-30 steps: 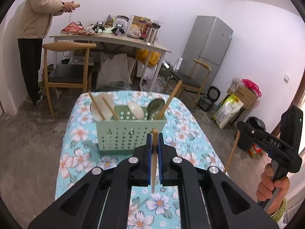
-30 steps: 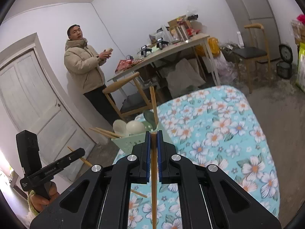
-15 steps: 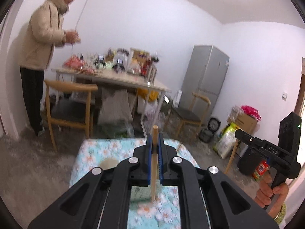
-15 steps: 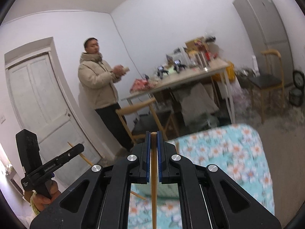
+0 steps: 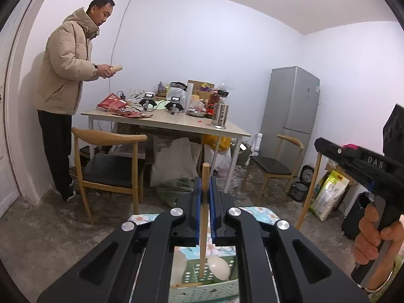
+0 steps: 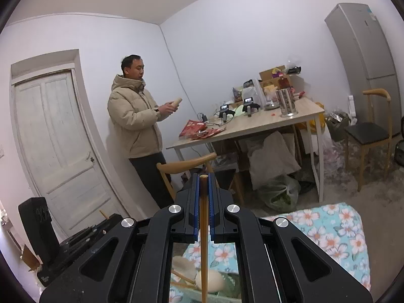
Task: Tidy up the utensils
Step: 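Lower left tool's chopstick into the basket and open while right tool lowers its chopstick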
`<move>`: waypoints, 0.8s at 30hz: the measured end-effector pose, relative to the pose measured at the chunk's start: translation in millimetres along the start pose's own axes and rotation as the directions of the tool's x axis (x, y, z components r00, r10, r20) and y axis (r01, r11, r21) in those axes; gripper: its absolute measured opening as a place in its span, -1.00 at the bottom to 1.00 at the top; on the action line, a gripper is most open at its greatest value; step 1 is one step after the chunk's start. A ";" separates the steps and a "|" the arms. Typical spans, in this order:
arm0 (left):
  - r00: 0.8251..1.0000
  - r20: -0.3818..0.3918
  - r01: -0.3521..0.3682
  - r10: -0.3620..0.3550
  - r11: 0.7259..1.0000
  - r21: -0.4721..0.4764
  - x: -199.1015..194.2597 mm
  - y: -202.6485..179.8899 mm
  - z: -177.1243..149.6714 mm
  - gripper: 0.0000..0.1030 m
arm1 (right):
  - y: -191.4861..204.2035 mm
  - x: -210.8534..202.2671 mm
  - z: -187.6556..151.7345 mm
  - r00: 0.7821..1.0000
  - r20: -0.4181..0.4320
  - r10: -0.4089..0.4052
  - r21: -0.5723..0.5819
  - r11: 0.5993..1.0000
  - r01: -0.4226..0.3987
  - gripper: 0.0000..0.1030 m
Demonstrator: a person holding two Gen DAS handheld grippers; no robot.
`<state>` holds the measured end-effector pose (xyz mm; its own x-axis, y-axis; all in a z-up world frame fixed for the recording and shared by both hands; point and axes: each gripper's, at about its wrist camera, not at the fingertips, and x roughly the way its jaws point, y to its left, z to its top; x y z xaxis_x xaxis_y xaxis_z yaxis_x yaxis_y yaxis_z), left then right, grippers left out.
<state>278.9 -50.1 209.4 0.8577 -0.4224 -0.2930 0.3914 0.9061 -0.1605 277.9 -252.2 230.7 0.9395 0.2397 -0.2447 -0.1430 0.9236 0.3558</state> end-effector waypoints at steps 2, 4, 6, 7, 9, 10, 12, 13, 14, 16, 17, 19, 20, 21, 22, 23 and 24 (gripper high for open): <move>1.000 -0.001 -0.004 0.004 1.000 -0.009 6.5 5.0 -1.1 -0.90 | 1.0 4.8 1.9 1.000 0.002 -0.004 -0.007 1.000 0.004 -0.91; 1.000 0.000 -0.009 0.009 1.000 -0.011 11.6 8.3 -1.2 -0.90 | 0.3 11.4 1.8 1.000 0.007 -0.011 -0.017 1.000 0.011 -0.91; 1.000 0.000 -0.011 0.011 1.000 -0.014 17.6 10.5 -3.0 -0.90 | 0.4 16.2 -0.1 1.000 0.012 -0.020 -0.027 0.999 0.020 -0.91; 1.000 -0.003 -0.012 0.012 1.000 -0.017 20.7 11.8 -4.4 -0.90 | 0.1 18.2 -1.0 1.000 0.014 -0.025 -0.032 0.999 0.025 -0.91; 1.000 -0.013 -0.006 0.006 1.000 -0.025 28.3 14.4 -8.5 -0.90 | -0.3 22.6 -4.9 0.999 0.018 -0.040 -0.045 0.998 0.040 -0.91; 1.000 -0.015 -0.005 0.004 1.000 -0.027 29.4 13.7 -10.4 -0.90 | -0.6 22.6 -5.5 0.999 0.018 -0.043 -0.051 0.998 0.044 -0.91; 1.000 -0.024 -0.001 0.000 1.000 -0.029 35.7 13.1 -15.5 -0.90 | 0.4 24.2 -10.3 0.998 0.017 -0.057 -0.068 0.996 0.058 -0.91; 1.000 -0.026 0.002 -0.003 1.000 -0.029 38.2 13.0 -18.2 -0.90 | 1.4 25.5 -12.6 0.998 0.019 -0.064 -0.078 0.995 0.066 -0.91; 1.000 -0.027 0.002 -0.003 1.000 -0.027 40.0 12.5 -20.8 -0.90 | 1.3 26.0 -15.1 0.997 0.021 -0.069 -0.089 0.994 0.071 -0.91; 0.999 -0.032 0.001 -0.002 1.000 -0.026 44.8 13.0 -25.9 -0.90 | 1.1 28.3 -20.7 0.997 0.019 -0.081 -0.104 0.991 0.082 -0.91; 0.999 -0.037 0.004 -0.006 1.000 -0.030 47.5 13.6 -29.2 -0.90 | 0.7 29.5 -24.1 0.996 0.018 -0.085 -0.111 0.990 0.087 -0.91; 0.999 -0.049 0.004 -0.006 0.999 -0.034 50.1 14.1 -34.7 -0.90 | 0.0 32.5 -31.8 0.996 0.007 -0.092 -0.119 0.989 0.092 -0.91; 0.998 -0.056 0.003 -0.005 0.999 -0.035 52.9 14.8 -38.5 -0.90 | -0.5 35.0 -34.4 0.996 0.000 -0.093 -0.121 0.988 0.093 -0.91; 0.998 -0.064 0.002 -0.004 0.999 -0.036 55.6 15.1 -42.2 -0.90 | -1.3 37.2 -39.0 0.995 -0.011 -0.096 -0.123 0.988 0.094 -0.91; 0.997 -0.076 0.003 -0.006 0.999 -0.040 58.0 15.4 -45.6 -0.89 | -1.9 40.1 -41.1 0.995 -0.021 -0.097 -0.123 0.988 0.094 -0.91; 0.995 -0.096 0.011 -0.016 0.999 -0.049 60.9 17.2 -49.6 -0.89 | -2.7 40.6 -46.1 0.995 -0.037 -0.097 -0.125 0.988 0.092 -0.91; 0.994 -0.109 0.019 -0.025 0.998 -0.055 63.0 16.9 -53.1 -0.89 | -3.4 40.3 -50.7 0.994 -0.050 -0.100 -0.128 0.988 0.093 -0.90</move>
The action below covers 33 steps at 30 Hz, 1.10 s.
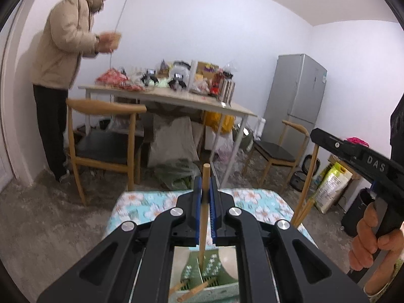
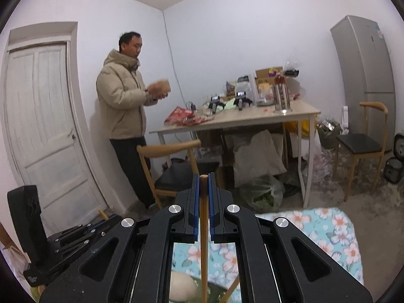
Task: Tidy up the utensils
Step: 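Lower left tool's chopstick into the basket and open while right tool lowers its chopstick, then lower the right tool's chopstick into the basket and open the right tool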
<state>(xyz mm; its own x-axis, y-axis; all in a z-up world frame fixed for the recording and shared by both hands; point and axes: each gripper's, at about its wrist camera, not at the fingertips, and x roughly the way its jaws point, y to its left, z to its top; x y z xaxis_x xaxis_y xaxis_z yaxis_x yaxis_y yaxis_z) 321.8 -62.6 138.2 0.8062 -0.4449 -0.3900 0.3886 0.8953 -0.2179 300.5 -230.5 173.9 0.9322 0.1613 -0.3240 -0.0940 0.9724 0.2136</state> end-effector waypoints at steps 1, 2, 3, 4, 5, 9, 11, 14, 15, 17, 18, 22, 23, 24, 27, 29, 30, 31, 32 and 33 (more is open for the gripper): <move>1.000 -0.015 0.010 -0.010 1.000 -0.007 2.1 0.9 -2.7 -0.89 | -0.2 0.2 -3.0 1.000 -0.009 0.000 -0.001 1.000 0.000 -0.88; 0.999 -0.029 0.017 -0.017 1.000 -0.011 3.0 1.9 -5.5 -0.84 | -0.3 -0.4 -6.7 1.000 -0.019 0.001 -0.001 1.000 -0.001 -0.82; 0.999 -0.037 0.018 -0.019 1.000 -0.013 3.6 2.8 -7.3 -0.67 | -0.9 -1.8 -9.1 1.000 -0.025 -0.002 0.002 1.000 0.002 -0.62; 0.999 -0.044 0.018 -0.019 1.000 -0.019 3.0 3.7 -9.0 -0.53 | -2.1 -5.4 -11.6 1.000 -0.027 -0.002 0.010 1.000 0.002 -0.41; 0.999 -0.048 0.022 -0.023 0.999 -0.029 1.7 5.2 -10.1 -0.28 | -3.0 -7.6 -11.4 1.000 -0.025 -0.002 0.016 1.000 0.002 -0.31; 0.999 -0.041 0.032 -0.034 0.998 -0.046 -7.8 8.1 -10.2 0.09 | -6.0 -25.2 -12.3 1.000 -0.008 0.003 0.040 0.999 -0.003 -0.03; 0.999 -0.035 0.029 -0.030 0.999 -0.044 -15.9 7.0 -10.9 0.13 | -7.3 -36.3 -12.5 1.000 0.004 0.008 0.057 0.998 -0.009 0.00; 1.000 -0.015 0.025 -0.026 0.999 -0.026 -29.3 2.5 -12.3 0.24 | -8.4 -58.6 -12.8 0.999 0.032 0.005 0.074 0.997 -0.007 0.04; 1.000 -0.011 0.023 -0.023 0.999 -0.022 -33.1 2.0 -13.0 0.26 | -8.9 -63.5 -13.0 0.999 0.036 0.005 0.081 0.997 -0.007 0.05; 1.000 -0.001 0.027 -0.027 0.999 -0.020 -43.9 -0.5 -14.9 0.30 | -9.6 -76.3 -12.8 0.999 0.047 0.012 0.096 0.995 -0.017 0.07; 1.000 0.007 0.030 -0.030 0.999 -0.017 -51.1 -2.3 -15.7 0.33 | -9.6 -80.8 -12.6 0.999 0.052 0.009 0.096 0.995 -0.014 0.08; 0.999 0.027 0.028 -0.028 1.000 -0.008 -70.4 -5.7 -18.3 0.34 | -2.4 -83.4 -8.1 1.000 0.020 0.013 0.072 0.997 -0.014 0.08; 0.999 0.024 0.023 -0.023 1.000 0.002 -72.3 -6.9 -19.3 0.34 | -1.0 -76.0 -6.7 1.000 -0.007 0.024 0.065 0.998 -0.023 0.08; 1.000 0.018 0.014 -0.015 1.000 0.007 -73.7 -8.6 -21.5 0.34 | 2.2 -67.4 -6.1 0.998 -0.042 0.036 0.059 0.998 -0.034 0.08; 1.000 -0.019 0.000 0.000 1.000 -0.005 -72.4 -6.3 -26.9 0.34 | 7.6 -38.8 -13.1 0.988 -0.144 0.049 0.052 0.998 -0.042 -0.10; 0.999 -0.036 0.006 -0.006 1.000 -0.017 -75.6 -3.2 -35.8 0.34 | 11.5 -22.2 -24.6 0.981 -0.190 0.027 0.027 0.999 -0.023 -0.18; 0.999 -0.042 0.007 -0.007 1.000 -0.018 -77.0 -1.7 -40.0 0.34 | 12.8 -15.5 -29.6 0.979 -0.205 0.015 0.015 1.000 -0.012 -0.26; 0.999 -0.053 0.011 -0.011 1.000 -0.018 -78.5 0.6 -47.8 0.34 | 13.8 -10.4 -33.9 0.976 -0.216 0.004 0.005 1.000 -0.003 -0.33; 0.998 -0.067 0.014 -0.015 1.000 -0.016 -79.7 2.9 -57.2 0.34 | 15.1 -2.8 -40.1 0.973 -0.231 -0.007 -0.007 1.000 0.005 -0.34; 0.997 -0.081 0.016 -0.017 1.000 -0.013 -81.0 6.0 -66.6 0.34 | 15.9 3.8 -44.8 0.971 -0.240 -0.018 -0.019 1.000 0.013 -0.35</move>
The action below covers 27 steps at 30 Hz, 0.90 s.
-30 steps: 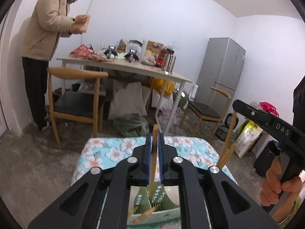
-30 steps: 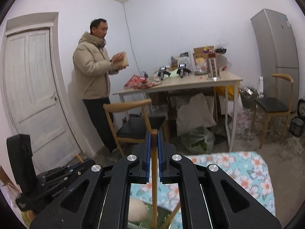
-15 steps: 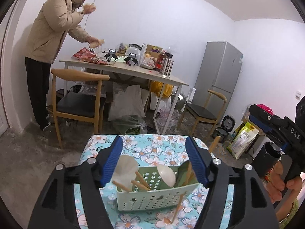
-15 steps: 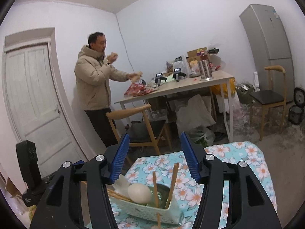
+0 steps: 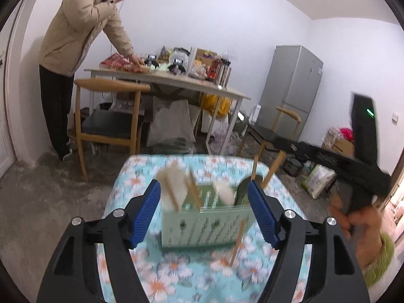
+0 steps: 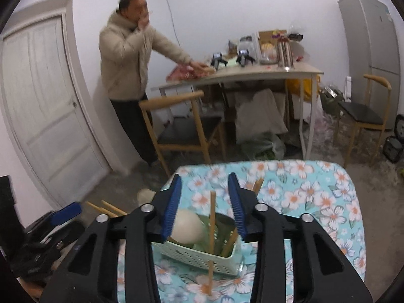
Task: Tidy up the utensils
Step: 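Lower the right tool's chopstick into the basket and open the right tool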
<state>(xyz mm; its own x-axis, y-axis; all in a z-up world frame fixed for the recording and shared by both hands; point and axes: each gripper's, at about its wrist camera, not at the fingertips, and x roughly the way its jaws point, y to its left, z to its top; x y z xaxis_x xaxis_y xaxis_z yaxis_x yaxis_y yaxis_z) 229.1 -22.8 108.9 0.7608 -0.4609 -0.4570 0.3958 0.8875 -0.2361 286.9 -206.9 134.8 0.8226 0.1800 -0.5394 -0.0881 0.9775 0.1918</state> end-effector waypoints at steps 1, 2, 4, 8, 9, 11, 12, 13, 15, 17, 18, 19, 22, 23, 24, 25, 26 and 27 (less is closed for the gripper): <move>1.000 -0.013 0.001 -0.001 1.000 0.004 -0.8 2.7 -9.0 0.34 | 0.5 4.8 -1.5 1.000 -0.006 -0.012 -0.009 1.000 0.012 -0.36; 1.000 -0.029 0.000 0.000 1.000 0.011 -1.7 6.3 -20.6 0.34 | 2.1 11.9 -2.4 0.999 -0.010 -0.032 -0.026 0.999 0.032 -0.36; 0.998 -0.058 0.000 0.002 1.000 0.026 -3.5 11.8 -42.7 0.33 | 2.8 21.0 -1.3 0.998 -0.010 -0.056 -0.048 0.997 0.055 -0.36; 0.987 -0.158 -0.025 0.038 0.996 0.086 0.1 17.4 -95.4 0.24 | -1.7 39.8 -2.0 0.997 -0.037 -0.067 -0.057 0.996 0.065 -0.41; 0.982 -0.181 -0.032 0.048 0.995 0.092 0.6 18.2 -106.4 0.19 | -2.4 43.9 -3.0 0.997 -0.044 -0.070 -0.058 0.996 0.067 -0.46; 0.971 -0.232 -0.041 0.063 0.994 0.100 1.8 20.7 -130.5 0.13 | -1.6 48.5 -5.8 0.995 -0.053 -0.081 -0.066 0.995 0.077 -0.55; 0.966 -0.249 -0.042 0.065 0.994 0.099 1.4 21.4 -138.2 0.10 | -1.6 48.9 -7.1 0.995 -0.053 -0.085 -0.069 0.994 0.082 -0.66; 0.961 -0.267 -0.045 0.069 0.994 0.096 1.4 22.5 -147.3 0.08 | -1.9 48.5 -8.3 0.995 -0.050 -0.088 -0.069 0.994 0.084 -0.75; 0.955 -0.290 -0.043 0.068 0.995 0.090 1.1 23.1 -158.1 0.04 | -2.2 48.5 -9.2 0.994 -0.054 -0.091 -0.073 0.994 0.087 -0.82; 0.950 -0.307 -0.032 0.056 0.996 0.081 2.1 23.5 -164.7 0.02 | -1.9 48.6 -9.4 0.994 -0.052 -0.093 -0.072 0.993 0.089 -0.87; 0.949 -0.312 -0.026 0.050 0.997 0.079 2.9 22.4 -166.9 0.01 | -1.6 47.6 -8.6 0.994 -0.048 -0.094 -0.072 0.993 0.091 -0.87; 0.949 -0.313 -0.022 0.046 0.997 0.080 3.2 21.2 -167.9 0.01 | -0.7 44.3 -8.0 0.995 -0.038 -0.092 -0.073 0.993 0.090 -0.88; 0.951 -0.307 -0.016 0.044 0.995 0.095 3.7 15.7 -168.4 0.00 | 2.1 33.8 -3.5 0.996 0.000 -0.088 -0.074 0.993 0.087 -0.89; 0.951 -0.306 -0.014 0.045 0.995 0.100 4.1 14.1 -169.4 0.00 | 3.6 29.3 -0.3 0.996 0.014 -0.083 -0.074 0.994 0.084 -0.89; 0.951 -0.305 -0.013 0.045 0.994 0.107 4.4 12.1 -170.2 0.00 | 3.8 26.4 3.2 0.996 0.026 -0.080 -0.076 0.994 0.081 -0.90; 0.951 -0.306 -0.012 0.046 0.994 0.112 4.1 10.6 -171.0 0.00 | 5.8 20.5 9.8 0.996 0.046 -0.078 -0.078 0.994 0.081 -0.90; 0.951 -0.306 -0.012 0.047 0.993 0.115 4.4 9.7 -170.9 0.00 | 7.0 18.2 13.7 0.995 0.061 -0.075 -0.079 0.994 0.080 -0.90; 0.951 -0.306 -0.013 0.049 0.993 0.118 3.9 9.2 -171.3 0.00 | 9.2 13.0 20.7 0.993 0.087 -0.074 -0.083 0.993 0.081 -0.90</move>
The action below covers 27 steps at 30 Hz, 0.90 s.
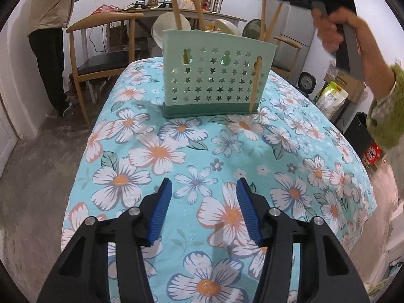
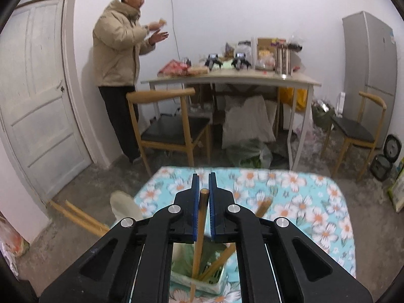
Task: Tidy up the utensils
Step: 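Lower the right tool's chopstick into the basket and open the right tool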
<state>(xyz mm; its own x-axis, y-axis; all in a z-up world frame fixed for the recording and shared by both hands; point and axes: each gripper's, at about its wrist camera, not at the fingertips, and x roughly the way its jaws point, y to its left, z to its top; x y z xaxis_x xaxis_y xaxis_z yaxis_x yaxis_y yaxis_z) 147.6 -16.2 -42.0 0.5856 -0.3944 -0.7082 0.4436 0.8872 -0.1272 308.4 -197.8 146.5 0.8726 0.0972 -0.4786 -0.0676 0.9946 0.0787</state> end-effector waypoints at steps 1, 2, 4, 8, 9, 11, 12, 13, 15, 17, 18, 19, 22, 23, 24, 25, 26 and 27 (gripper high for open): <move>1.000 0.002 -0.002 0.002 1.000 0.001 -0.3 -0.2 -0.2 0.00 | 1.1 -3.0 7.3 1.000 0.019 0.002 -0.005 1.000 -0.002 -0.90; 1.000 0.003 -0.004 0.004 1.000 0.001 -0.7 -0.2 0.2 0.00 | 1.5 -5.5 12.2 0.999 0.034 0.002 -0.008 1.000 -0.001 -0.90; 1.000 0.005 -0.008 0.008 1.000 0.001 -1.3 0.3 1.0 0.00 | 3.3 -11.2 26.5 0.997 0.076 -0.002 -0.017 1.000 0.003 -0.90; 1.000 0.008 -0.020 0.021 1.000 -0.007 -2.6 3.4 1.5 0.00 | 5.5 -15.3 43.8 0.992 0.127 -0.004 -0.026 1.000 0.007 -0.91; 1.000 0.008 -0.023 0.023 1.000 -0.010 -2.7 4.3 1.5 0.00 | 6.1 -15.2 46.3 0.990 0.138 -0.010 -0.030 0.999 0.014 -0.91; 1.000 0.007 -0.027 0.027 1.000 -0.015 -2.4 5.6 1.6 0.00 | 6.4 -13.4 50.2 0.989 0.149 -0.007 -0.034 0.999 0.012 -0.91; 1.000 0.007 -0.027 0.027 0.999 -0.017 -2.2 6.0 1.2 0.00 | 6.8 -12.3 51.4 0.988 0.153 -0.004 -0.036 0.999 0.010 -0.91; 1.000 0.006 -0.027 0.027 0.999 -0.019 -1.9 6.3 1.3 0.00 | 7.6 -10.5 51.9 0.988 0.154 -0.003 -0.039 0.999 0.009 -0.91; 1.000 0.005 -0.028 0.028 0.999 -0.021 -1.4 7.1 1.1 0.00 | 8.5 -8.5 49.6 0.988 0.155 -0.004 -0.040 0.999 0.010 -0.91; 1.000 0.006 -0.028 0.029 0.999 -0.022 -1.3 7.3 0.9 0.00 | 8.8 -8.0 50.3 0.988 0.152 -0.002 -0.040 0.999 0.009 -0.91; 1.000 0.006 -0.030 0.030 0.999 -0.021 -1.2 7.1 1.1 0.00 | 8.6 -6.9 49.4 0.989 0.151 -0.003 -0.036 0.999 0.008 -0.91; 1.000 0.008 -0.030 0.030 0.999 -0.021 -1.2 6.9 1.2 0.00 | 10.1 -8.4 44.7 0.989 0.147 -0.002 -0.033 0.999 0.007 -0.91; 0.999 0.015 -0.036 0.036 0.999 -0.020 -3.1 6.9 1.6 0.00 | 9.4 -6.3 32.9 0.992 0.126 -0.008 -0.030 0.999 0.012 -0.90; 0.999 0.018 -0.038 0.039 0.999 -0.021 -3.9 6.5 1.9 0.00 | 8.7 -6.0 28.3 0.993 0.114 -0.008 -0.028 1.000 0.011 -0.90; 0.999 0.020 -0.039 0.040 0.999 -0.021 -4.6 6.4 1.7 0.00 | 7.5 -7.8 23.7 0.994 0.109 -0.005 -0.023 1.000 0.008 -0.87; 0.999 0.023 -0.041 0.041 0.999 -0.023 -5.7 6.4 1.8 0.00 | 6.0 -9.2 19.9 0.994 0.107 -0.003 -0.020 1.000 0.005 -0.74; 0.999 0.024 -0.043 0.043 0.999 -0.025 -6.7 6.3 1.8 0.00 | 4.4 -13.6 16.6 0.994 0.108 0.003 -0.014 1.000 -0.001 -0.67; 0.999 0.026 -0.044 0.045 0.999 -0.026 -8.0 6.3 2.0 0.00 | 2.4 -18.9 12.6 0.993 0.116 0.005 -0.007 1.000 -0.004 -0.53</move>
<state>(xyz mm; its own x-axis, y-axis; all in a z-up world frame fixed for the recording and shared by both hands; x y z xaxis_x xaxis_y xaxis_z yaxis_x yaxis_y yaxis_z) 147.1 -7.9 -35.7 0.6222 -0.3604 -0.6949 0.3996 0.9096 -0.1140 297.8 -197.7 166.7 0.9224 0.0968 -0.3738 -0.0742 0.9945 0.0745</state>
